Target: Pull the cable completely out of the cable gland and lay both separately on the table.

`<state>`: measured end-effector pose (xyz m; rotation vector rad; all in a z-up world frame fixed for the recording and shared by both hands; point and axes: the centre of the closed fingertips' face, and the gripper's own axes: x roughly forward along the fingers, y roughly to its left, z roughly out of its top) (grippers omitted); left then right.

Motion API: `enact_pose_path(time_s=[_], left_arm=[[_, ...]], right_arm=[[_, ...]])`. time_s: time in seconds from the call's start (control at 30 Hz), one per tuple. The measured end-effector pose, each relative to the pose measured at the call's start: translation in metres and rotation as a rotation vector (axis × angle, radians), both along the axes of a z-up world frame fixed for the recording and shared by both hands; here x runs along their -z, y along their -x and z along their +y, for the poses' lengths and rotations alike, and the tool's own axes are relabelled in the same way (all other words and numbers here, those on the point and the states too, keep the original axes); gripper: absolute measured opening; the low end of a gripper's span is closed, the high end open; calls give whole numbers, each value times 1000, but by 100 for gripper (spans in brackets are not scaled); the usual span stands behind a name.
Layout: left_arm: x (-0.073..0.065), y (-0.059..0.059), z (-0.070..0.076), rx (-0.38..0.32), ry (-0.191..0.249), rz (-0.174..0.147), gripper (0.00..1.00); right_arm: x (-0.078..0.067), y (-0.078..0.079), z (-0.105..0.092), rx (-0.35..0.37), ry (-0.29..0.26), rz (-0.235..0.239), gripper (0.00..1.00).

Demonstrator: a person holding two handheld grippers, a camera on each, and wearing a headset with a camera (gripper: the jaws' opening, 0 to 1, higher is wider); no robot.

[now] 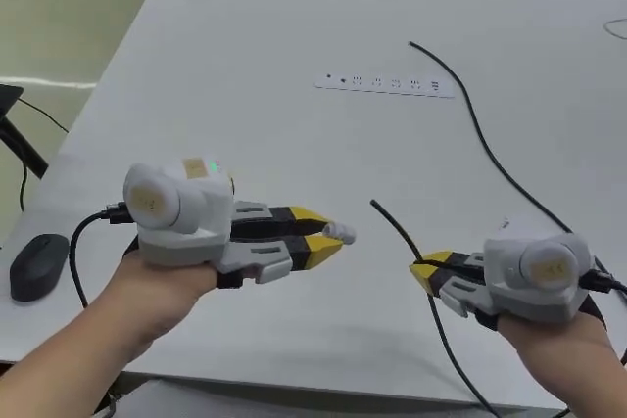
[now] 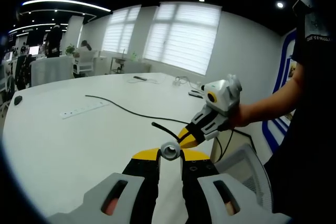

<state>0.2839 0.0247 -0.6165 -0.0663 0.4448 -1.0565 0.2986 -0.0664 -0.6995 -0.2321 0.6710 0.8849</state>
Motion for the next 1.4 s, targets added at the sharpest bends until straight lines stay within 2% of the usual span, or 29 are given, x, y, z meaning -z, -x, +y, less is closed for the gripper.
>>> enact_pose_path(time_s=[0.13,0.3,0.43,0.57,0.7,0.8,0.87,1.17,1.4], left_arm=[[1,1,1,-2,1,-4,15],[6,3,6,-9,-2,-1,15],[8,5,9,-9,-3,-2,15],[12,6,15,-15,-1,-3,15],[20,8,27,-25,-2,7,15],[34,14,38,-12,-46,17,15],[38,18,44,-10,-36,37,15],[53,24,73,-18,-37,42,15],[66,28,99,-28,-20,51,15]], right_arm=[[-2,1,2,0,1,0,0],[-14,-3,10,-15,4,-20,0],[-16,-8,17,-53,42,-42,0],[-20,-13,28,-69,46,-53,0],[-23,-16,47,-94,47,-50,0],[-23,-18,62,-126,66,-54,0],[-21,-19,72,-155,93,-65,0],[-24,-29,112,-201,121,-86,0],[-18,-37,140,-214,151,-101,0]])
